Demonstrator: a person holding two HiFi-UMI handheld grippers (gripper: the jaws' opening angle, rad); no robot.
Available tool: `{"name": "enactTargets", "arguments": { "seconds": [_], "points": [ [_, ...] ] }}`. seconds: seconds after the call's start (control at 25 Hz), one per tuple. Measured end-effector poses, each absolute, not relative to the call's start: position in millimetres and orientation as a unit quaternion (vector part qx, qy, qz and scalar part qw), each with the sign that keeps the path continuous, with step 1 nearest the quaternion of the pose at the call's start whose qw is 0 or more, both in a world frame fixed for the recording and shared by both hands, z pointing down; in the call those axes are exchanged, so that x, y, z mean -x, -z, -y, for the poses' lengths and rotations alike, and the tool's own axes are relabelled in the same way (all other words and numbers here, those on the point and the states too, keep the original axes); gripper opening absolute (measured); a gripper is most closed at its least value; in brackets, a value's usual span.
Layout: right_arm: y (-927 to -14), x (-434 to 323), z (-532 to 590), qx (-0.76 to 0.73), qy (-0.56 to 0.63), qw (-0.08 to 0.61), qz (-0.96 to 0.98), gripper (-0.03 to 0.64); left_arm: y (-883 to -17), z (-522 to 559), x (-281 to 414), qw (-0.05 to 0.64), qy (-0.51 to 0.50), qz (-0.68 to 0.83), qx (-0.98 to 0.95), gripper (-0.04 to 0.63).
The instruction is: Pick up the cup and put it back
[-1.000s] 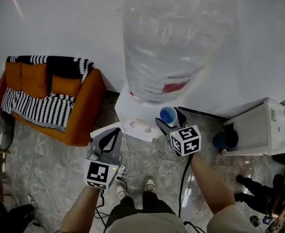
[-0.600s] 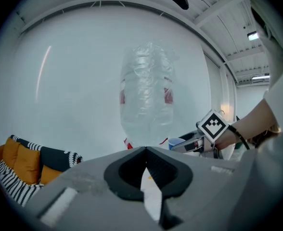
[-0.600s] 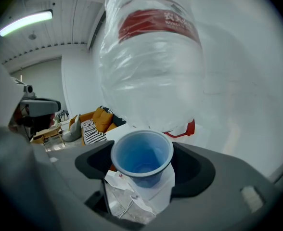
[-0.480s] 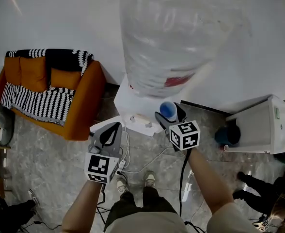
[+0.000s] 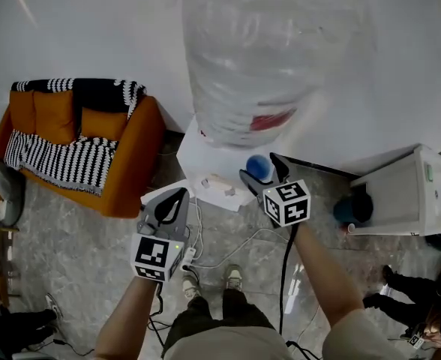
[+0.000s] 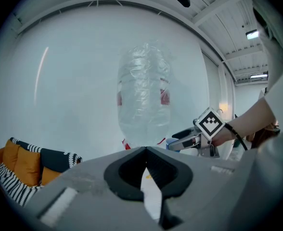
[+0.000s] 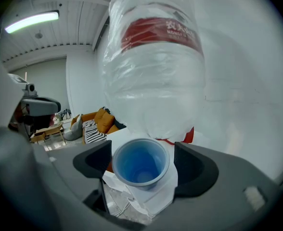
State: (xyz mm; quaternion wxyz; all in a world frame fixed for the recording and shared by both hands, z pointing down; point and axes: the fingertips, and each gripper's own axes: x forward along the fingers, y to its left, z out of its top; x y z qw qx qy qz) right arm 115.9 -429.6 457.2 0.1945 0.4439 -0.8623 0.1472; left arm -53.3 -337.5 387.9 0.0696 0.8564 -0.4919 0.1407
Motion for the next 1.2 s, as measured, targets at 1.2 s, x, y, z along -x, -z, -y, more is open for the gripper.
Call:
{"name": "enactTargets", "arguments": {
  "seconds": [1.2],
  "points": [
    [-185.1,-67.6,234.3,-0.396,-0.004,0.077,0.915,0.147,-183.9,220.9,77.3,-0.081,-0.062,0.476,-0.873,0.002]
  ]
}}
